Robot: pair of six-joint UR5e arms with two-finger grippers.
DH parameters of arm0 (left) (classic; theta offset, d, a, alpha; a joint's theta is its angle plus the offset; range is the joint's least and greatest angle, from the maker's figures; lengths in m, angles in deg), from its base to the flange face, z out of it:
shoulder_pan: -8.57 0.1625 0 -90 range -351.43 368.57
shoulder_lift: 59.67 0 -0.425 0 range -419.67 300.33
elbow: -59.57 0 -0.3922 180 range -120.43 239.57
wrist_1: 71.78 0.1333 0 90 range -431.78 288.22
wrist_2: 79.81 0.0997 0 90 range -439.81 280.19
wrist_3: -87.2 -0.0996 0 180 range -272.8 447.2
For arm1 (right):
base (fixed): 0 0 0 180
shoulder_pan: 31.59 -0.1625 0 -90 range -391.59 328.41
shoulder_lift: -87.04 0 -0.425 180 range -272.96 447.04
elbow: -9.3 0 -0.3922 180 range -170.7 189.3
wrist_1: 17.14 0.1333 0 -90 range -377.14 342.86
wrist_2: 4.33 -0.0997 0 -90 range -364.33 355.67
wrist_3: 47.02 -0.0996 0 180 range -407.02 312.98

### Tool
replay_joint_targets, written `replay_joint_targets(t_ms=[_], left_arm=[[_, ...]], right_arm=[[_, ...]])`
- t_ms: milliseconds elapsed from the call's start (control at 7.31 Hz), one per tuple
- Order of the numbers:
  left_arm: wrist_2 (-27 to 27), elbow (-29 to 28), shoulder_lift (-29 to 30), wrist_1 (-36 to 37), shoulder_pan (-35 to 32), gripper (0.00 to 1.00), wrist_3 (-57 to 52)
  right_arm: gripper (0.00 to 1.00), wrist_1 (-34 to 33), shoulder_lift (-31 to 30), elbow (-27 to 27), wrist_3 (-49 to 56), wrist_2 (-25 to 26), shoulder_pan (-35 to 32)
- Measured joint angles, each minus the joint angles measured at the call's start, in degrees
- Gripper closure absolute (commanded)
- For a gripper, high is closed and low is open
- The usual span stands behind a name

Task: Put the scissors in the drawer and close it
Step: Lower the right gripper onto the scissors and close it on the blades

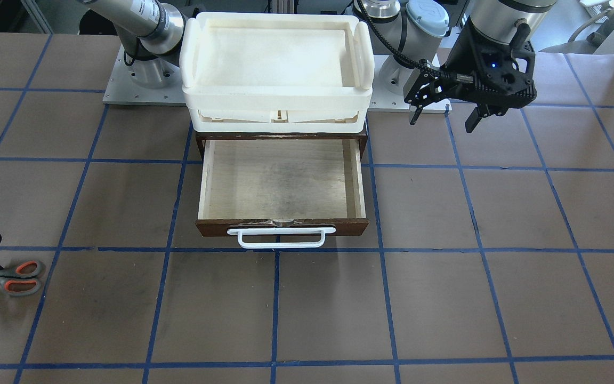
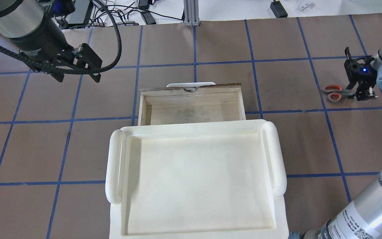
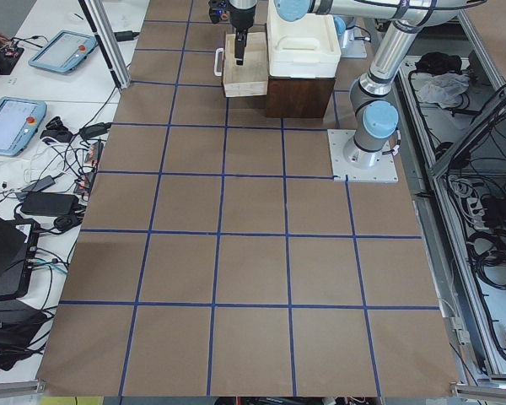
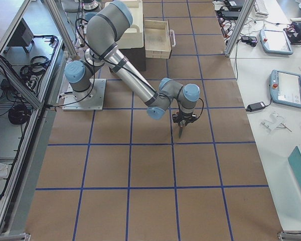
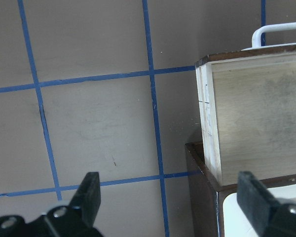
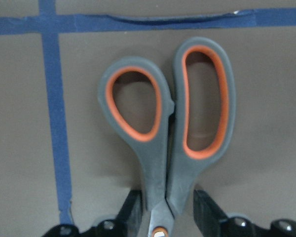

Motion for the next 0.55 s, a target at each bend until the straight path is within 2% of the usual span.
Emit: replay_joint_targets(t_ms=[274, 410, 547], left_arm=[[0.0, 0.1, -0.3, 0.0, 0.1, 0.00, -0.1], [0.2, 0.4, -0.6, 0.0, 0.1, 0.00, -0.1], [0.3, 0.8, -0.7, 0.3, 0.1, 0.00, -0.2]], right_arm=[[0.51, 0.4, -0.2, -0.1, 0.1, -0.1, -0.2], [0.55, 0.5, -0.2, -0.1, 0.2, -0.1, -0.2], [0.64, 0.5, -0.2, -0.1, 0.2, -0.1, -0.2]])
